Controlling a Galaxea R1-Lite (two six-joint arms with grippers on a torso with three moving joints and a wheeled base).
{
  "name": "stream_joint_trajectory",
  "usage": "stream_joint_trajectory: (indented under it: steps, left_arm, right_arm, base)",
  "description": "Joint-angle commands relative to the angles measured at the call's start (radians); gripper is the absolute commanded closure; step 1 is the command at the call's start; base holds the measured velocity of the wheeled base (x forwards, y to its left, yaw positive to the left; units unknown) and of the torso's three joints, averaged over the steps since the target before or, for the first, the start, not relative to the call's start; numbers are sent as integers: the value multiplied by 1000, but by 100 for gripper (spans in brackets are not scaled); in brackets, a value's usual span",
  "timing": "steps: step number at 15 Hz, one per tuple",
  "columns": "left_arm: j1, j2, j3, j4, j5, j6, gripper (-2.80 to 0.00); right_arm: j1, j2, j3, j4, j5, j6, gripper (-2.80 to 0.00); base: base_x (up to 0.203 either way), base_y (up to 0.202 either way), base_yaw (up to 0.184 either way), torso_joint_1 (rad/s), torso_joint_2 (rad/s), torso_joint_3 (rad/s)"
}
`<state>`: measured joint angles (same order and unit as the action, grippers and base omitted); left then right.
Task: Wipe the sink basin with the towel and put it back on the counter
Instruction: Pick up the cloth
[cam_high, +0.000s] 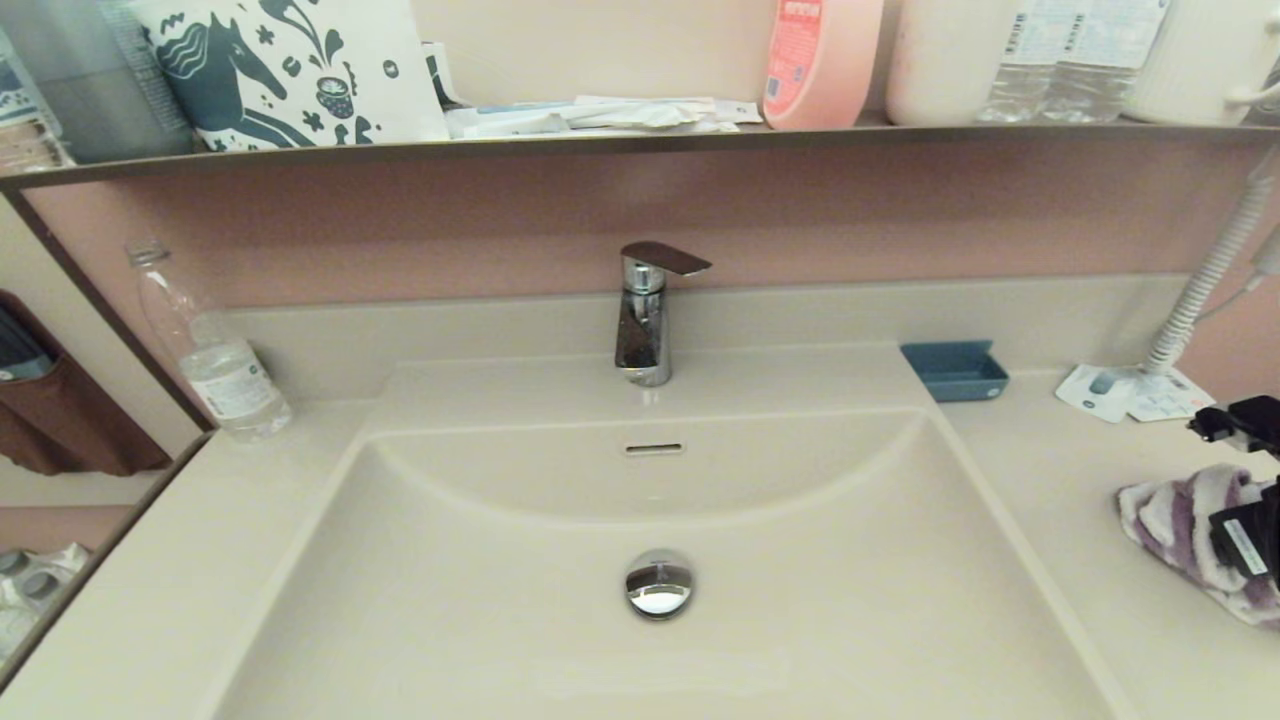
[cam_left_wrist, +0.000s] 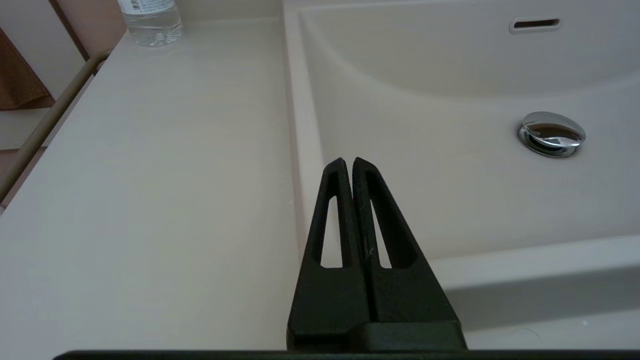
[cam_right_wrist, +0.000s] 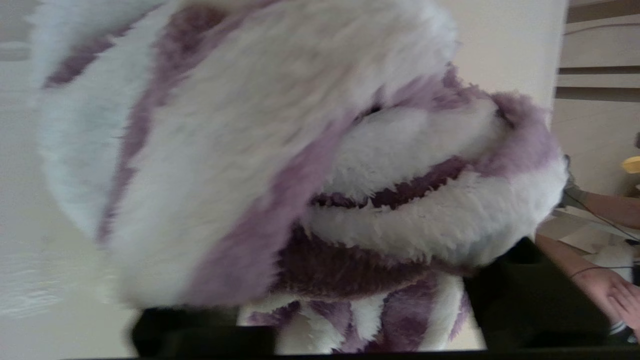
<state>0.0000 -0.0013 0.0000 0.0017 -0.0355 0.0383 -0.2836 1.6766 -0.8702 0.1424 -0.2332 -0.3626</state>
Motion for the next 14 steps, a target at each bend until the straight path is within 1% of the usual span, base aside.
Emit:
stream_joint_trajectory:
  steps: [1,4,6,8,9,11,13,14]
  left_arm:
    - [0,1,0,0,0,0,0]
    - [0,1,0,0,-1,0,0]
    - [0,1,0,0,-1,0,0]
    - [0,1,0,0,0,0,0]
    - [0,1,0,0,-1,0,0]
    - [0,1,0,0,0,0,0]
    - [0,1,0,0,-1,0,0]
    - [0,1,0,0,-1,0,0]
  right_arm:
    - [1,16,5,5,2,7,0]
    - [-3,-13,5,9,4,7,0]
    - [-5,-50,4,25,22,6,0]
    - [-13,-115,-12,103,93,7,0]
    - [-17,-147,-37,176,133,8,0]
    - [-21,-204,-135,354,200,12,0]
    - [-23,-254,-264,547,278,58,0]
    - [-21,-270,-353,643,314,87,0]
  base:
    - [0,0,0,0,0,0]
    - [0,0,0,0,0,0]
    - [0,0,0,0,0,0]
    - [0,0,0,0,0,0]
    - [0,0,0,0,0,0]
    - [0,0,0,0,0,0]
    - [0,0,0,0,0,0]
    - [0,0,0,0,0,0]
